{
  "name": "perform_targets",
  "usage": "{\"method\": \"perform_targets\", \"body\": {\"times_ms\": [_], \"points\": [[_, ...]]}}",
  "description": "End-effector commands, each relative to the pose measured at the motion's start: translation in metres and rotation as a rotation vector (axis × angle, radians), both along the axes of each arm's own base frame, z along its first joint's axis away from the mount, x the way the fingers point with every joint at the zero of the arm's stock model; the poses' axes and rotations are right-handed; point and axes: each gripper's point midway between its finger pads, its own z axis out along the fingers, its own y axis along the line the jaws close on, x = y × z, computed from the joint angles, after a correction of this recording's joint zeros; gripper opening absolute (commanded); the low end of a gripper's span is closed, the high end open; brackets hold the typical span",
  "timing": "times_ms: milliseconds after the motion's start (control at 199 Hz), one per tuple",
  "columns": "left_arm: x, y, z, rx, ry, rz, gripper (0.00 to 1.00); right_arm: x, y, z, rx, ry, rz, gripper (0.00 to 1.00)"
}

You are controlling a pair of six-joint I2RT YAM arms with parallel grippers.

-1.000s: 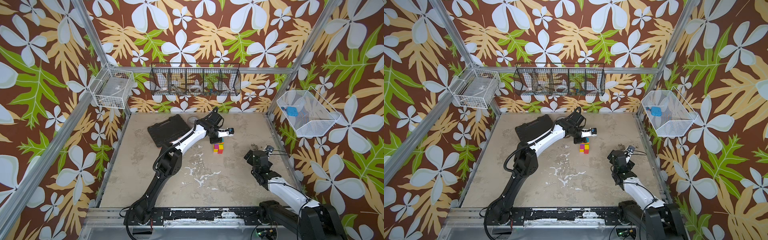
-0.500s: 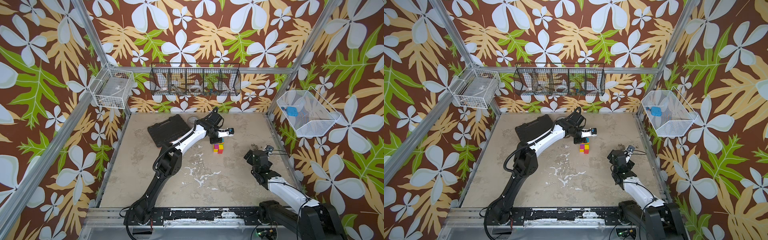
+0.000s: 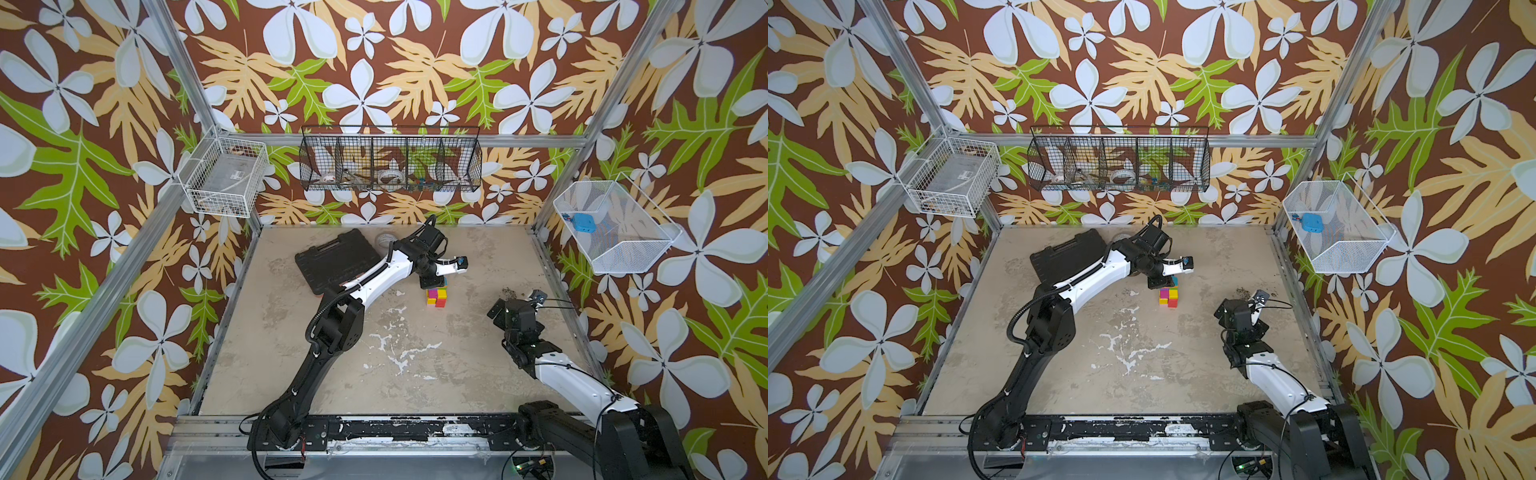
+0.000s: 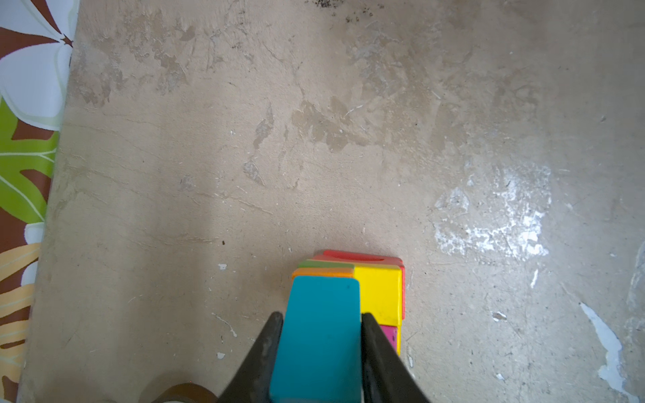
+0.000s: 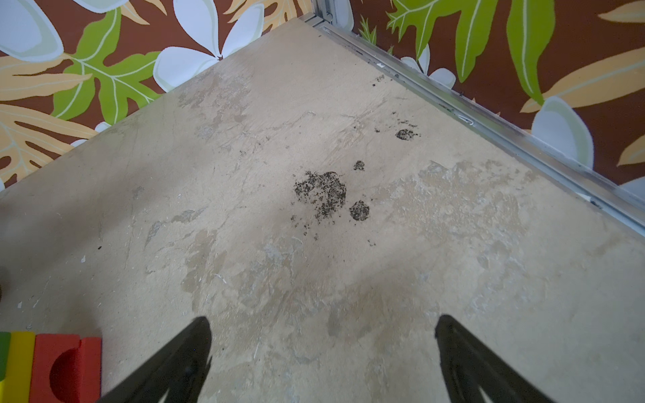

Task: Build the wood block tower
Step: 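Lower the teal block onto the top of the tower with the left gripper, then open the left gripper and lift it away from the tower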

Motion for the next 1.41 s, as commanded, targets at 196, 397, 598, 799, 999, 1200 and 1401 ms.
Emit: {"method": "perform_targets", "body": {"times_ms": [196,397,598,799,999,1200,1401], "points": [[0.000,-0.002,0.006,-0.005,-0.018,0.007,0.42,0.003,0.000,0.003,-0.009,-0.005,0.001,1.00],[-0.001,-0.004,0.012,-0.028,-0.010,0.013,0.52,0.003,0.000,0.003,-0.009,-0.003,0.003,1.00],[-0.004,-0.009,0.029,-0.065,-0.022,0.010,1.00,0.003,0.000,0.003,-0.008,-0.004,0.004,1.00],[-0.019,-0.017,0.093,-0.205,-0.013,0.011,1.00,0.003,0.000,0.004,-0.011,-0.010,0.007,1.00],[-0.052,-0.003,0.204,-0.430,-0.042,0.048,1.00,0.002,0.000,0.007,-0.009,-0.024,0.005,1.00],[-0.030,0.094,0.270,-0.712,-0.220,0.671,1.00,-0.002,-0.003,0.009,-0.012,-0.032,-0.006,1.00],[-0.042,0.224,0.214,-0.808,-0.233,1.122,1.00,-0.011,-0.008,0.015,-0.009,-0.074,-0.032,1.00]]}}
